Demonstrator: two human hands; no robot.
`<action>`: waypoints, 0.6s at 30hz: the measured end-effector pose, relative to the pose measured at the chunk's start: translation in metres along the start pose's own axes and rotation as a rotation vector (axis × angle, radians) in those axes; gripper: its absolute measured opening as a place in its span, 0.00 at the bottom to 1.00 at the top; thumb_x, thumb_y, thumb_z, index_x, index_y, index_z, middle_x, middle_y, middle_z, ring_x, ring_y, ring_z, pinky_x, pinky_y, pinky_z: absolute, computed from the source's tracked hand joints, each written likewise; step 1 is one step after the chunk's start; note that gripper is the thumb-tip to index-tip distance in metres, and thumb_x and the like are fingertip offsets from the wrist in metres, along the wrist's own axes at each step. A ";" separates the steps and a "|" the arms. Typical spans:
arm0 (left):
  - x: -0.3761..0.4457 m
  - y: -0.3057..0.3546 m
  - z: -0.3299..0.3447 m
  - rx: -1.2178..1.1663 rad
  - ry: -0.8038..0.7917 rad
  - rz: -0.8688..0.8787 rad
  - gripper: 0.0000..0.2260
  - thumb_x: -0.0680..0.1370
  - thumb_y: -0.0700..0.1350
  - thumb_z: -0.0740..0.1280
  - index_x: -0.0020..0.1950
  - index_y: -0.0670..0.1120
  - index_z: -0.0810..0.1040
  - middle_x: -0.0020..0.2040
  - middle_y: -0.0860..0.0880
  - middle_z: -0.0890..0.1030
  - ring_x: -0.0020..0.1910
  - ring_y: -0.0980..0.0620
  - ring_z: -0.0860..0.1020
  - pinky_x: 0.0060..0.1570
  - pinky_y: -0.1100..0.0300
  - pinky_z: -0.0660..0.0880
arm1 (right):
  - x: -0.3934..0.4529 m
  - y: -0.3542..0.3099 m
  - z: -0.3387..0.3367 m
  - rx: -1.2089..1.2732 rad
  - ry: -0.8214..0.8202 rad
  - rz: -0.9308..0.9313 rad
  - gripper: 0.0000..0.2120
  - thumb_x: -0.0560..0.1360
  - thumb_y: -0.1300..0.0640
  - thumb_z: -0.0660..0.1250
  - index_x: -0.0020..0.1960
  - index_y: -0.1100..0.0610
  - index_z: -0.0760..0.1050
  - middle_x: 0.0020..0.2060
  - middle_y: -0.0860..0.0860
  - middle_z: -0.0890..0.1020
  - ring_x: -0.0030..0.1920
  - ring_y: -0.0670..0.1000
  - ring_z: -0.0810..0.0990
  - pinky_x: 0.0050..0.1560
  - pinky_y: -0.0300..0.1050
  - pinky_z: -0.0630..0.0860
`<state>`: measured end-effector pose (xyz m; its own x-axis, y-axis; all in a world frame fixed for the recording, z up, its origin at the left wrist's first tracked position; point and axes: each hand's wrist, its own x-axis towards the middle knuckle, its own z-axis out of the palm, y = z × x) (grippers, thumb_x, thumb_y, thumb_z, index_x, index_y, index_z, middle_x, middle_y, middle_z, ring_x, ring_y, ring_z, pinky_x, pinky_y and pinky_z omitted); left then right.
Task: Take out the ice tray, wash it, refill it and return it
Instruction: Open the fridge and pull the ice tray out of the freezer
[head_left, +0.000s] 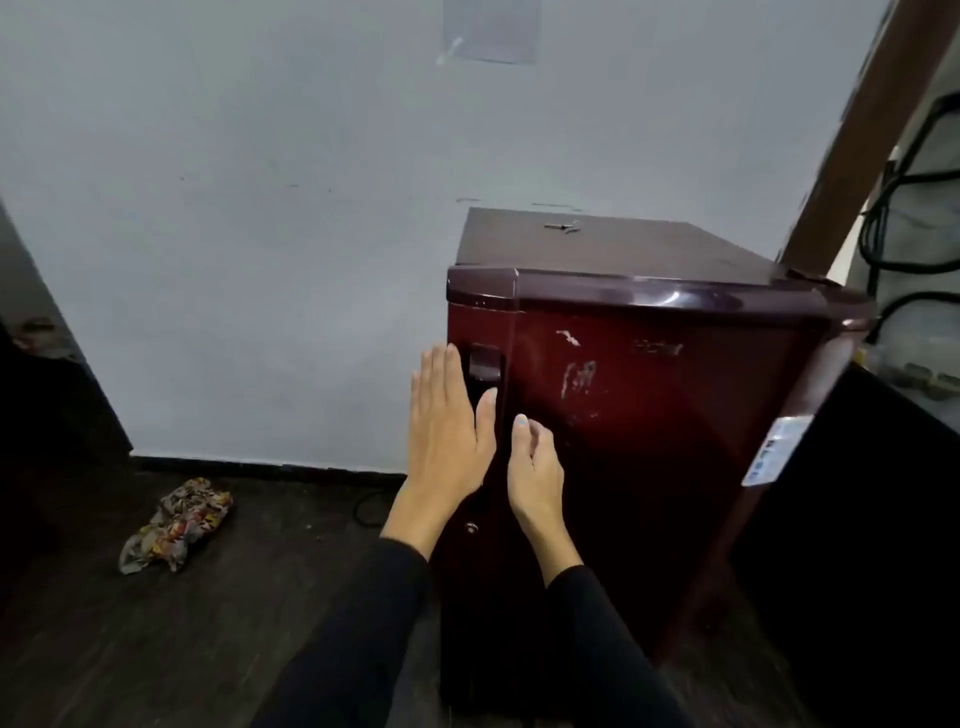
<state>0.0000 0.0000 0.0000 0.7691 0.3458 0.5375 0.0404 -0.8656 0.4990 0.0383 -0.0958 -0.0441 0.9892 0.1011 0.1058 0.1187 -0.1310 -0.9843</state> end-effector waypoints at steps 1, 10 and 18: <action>0.015 0.000 -0.003 0.007 0.055 0.036 0.32 0.80 0.58 0.43 0.78 0.40 0.46 0.79 0.42 0.48 0.78 0.49 0.44 0.75 0.55 0.41 | 0.007 -0.003 0.007 0.002 -0.022 -0.011 0.25 0.81 0.41 0.55 0.70 0.55 0.69 0.65 0.50 0.76 0.63 0.48 0.74 0.59 0.39 0.68; 0.129 0.014 -0.022 0.233 -0.013 0.245 0.28 0.83 0.55 0.49 0.77 0.39 0.51 0.78 0.40 0.50 0.78 0.44 0.46 0.75 0.53 0.41 | 0.043 -0.006 0.041 0.063 -0.107 -0.011 0.24 0.77 0.36 0.60 0.37 0.55 0.72 0.31 0.46 0.78 0.36 0.46 0.77 0.42 0.41 0.73; 0.147 -0.003 0.003 0.306 -0.077 0.333 0.30 0.82 0.57 0.47 0.76 0.38 0.57 0.76 0.40 0.60 0.77 0.43 0.53 0.75 0.52 0.44 | 0.055 0.017 0.054 0.085 -0.117 -0.137 0.20 0.78 0.37 0.56 0.42 0.51 0.76 0.33 0.46 0.81 0.39 0.47 0.81 0.50 0.54 0.79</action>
<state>0.1152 0.0525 0.0756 0.8171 0.0129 0.5763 -0.0390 -0.9962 0.0775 0.0903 -0.0396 -0.0624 0.9470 0.2269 0.2273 0.2390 -0.0252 -0.9707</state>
